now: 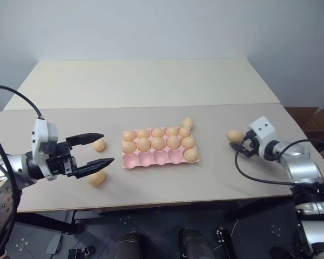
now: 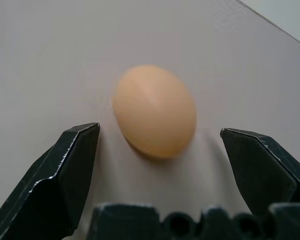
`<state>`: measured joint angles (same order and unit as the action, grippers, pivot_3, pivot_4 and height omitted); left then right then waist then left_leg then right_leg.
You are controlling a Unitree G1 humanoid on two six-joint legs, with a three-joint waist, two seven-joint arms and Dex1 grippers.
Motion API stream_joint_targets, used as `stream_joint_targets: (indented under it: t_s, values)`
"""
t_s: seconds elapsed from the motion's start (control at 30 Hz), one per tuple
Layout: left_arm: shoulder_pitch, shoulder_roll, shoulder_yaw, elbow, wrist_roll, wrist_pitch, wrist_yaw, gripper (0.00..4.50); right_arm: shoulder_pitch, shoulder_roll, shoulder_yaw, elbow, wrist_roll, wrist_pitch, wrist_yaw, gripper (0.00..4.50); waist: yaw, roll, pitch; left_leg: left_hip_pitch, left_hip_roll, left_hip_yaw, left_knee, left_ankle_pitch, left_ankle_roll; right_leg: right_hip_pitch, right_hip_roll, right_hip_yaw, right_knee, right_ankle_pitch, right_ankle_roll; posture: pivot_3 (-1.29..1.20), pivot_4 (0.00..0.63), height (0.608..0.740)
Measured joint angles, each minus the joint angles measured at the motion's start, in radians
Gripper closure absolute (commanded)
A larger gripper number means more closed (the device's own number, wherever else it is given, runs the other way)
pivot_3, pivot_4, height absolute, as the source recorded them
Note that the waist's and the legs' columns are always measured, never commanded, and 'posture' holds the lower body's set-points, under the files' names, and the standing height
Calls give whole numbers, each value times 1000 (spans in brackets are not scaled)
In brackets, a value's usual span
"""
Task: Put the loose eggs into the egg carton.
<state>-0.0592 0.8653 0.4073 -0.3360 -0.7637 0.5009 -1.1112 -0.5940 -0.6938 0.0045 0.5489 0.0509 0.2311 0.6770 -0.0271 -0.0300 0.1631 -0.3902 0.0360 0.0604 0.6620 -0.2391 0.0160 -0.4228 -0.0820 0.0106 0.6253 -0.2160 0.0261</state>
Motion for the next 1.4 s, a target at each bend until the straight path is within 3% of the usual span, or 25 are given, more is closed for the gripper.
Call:
stream_joint_targets:
  t_s: [0.1, 0.17, 0.33, 0.4, 0.6, 0.73, 0.87, 1.07, 1.3, 1.4]
  values:
    - [1, 0, 0, 0, 2, 0, -1, 6, -34, 28, 18, 52, -14, -24, 2, 181, 1, 0, 0, 0, 0, 0, 0, 0, 0, 0, 0, 0, 0, 0, 0, 0, 150, 740]
    - [3, 0, 1, -1, 3, 0, -1, 0, -62, 40, 23, 84, -23, -27, 2, 625, 1, 0, 0, 0, 0, 0, 0, 0, 0, 0, 0, 0, 0, 0, 0, 0, 150, 740]
    - [8, 0, 2, -2, 4, 0, 3, 0, -87, 48, 21, 124, -28, -28, -1, 2257, 2, 0, 0, 0, 0, 0, 0, 0, 0, 0, 0, 0, 0, 0, 0, 0, 150, 740]
    - [15, 0, 3, -5, 4, 0, 5, 0, -65, 48, 17, 76, -26, -16, 0, 2340, 2, 0, 0, 0, 0, 0, 0, 0, 0, 0, 0, 1, 0, 0, 0, 0, 150, 740]
    - [35, -1, 10, -32, 0, 1, 17, 0, 139, 88, -2, -565, 75, 244, -8, 2340, 6, 1, 0, 0, 4, 0, -1, 0, 0, -2, 2, 1, 2, 0, 0, 0, 150, 740]
    - [37, -1, 9, -44, -8, 3, 19, 0, 142, 194, 106, -922, 139, 427, -44, 2340, 4, 0, 0, 2, 10, 1, 0, 0, -1, -1, 8, 0, 1, 0, 0, 0, 150, 740]
    - [35, 0, 7, -43, -14, 5, 19, 0, 147, 259, 256, -1016, 131, 534, -88, 2340, 16, 0, 0, 2, 11, 3, 0, 1, -2, -1, 8, -1, 2, 1, -3, 0, 150, 740]
    - [32, -1, 7, -44, -28, 9, 21, 0, 154, 272, 328, -963, 66, 544, -152, 2340, 15, 0, -1, 0, 9, 4, 0, 1, -2, -2, 6, 0, -1, 2, -5, 0, 150, 740]
    - [32, 0, 6, -43, -30, 23, 17, 0, 154, 263, 308, -972, 82, 580, -136, 14, 14, 0, -1, 0, 10, 4, 0, 1, -2, -3, 8, -1, 0, 2, -6, 0, 150, 740]
    - [29, 0, 6, -42, -30, 24, 16, 0, 147, 236, 244, -1056, 137, 615, -107, 14, 15, 0, -1, 0, 10, 4, 0, 1, -2, -3, 8, 0, 0, 2, -6, 0, 150, 740]
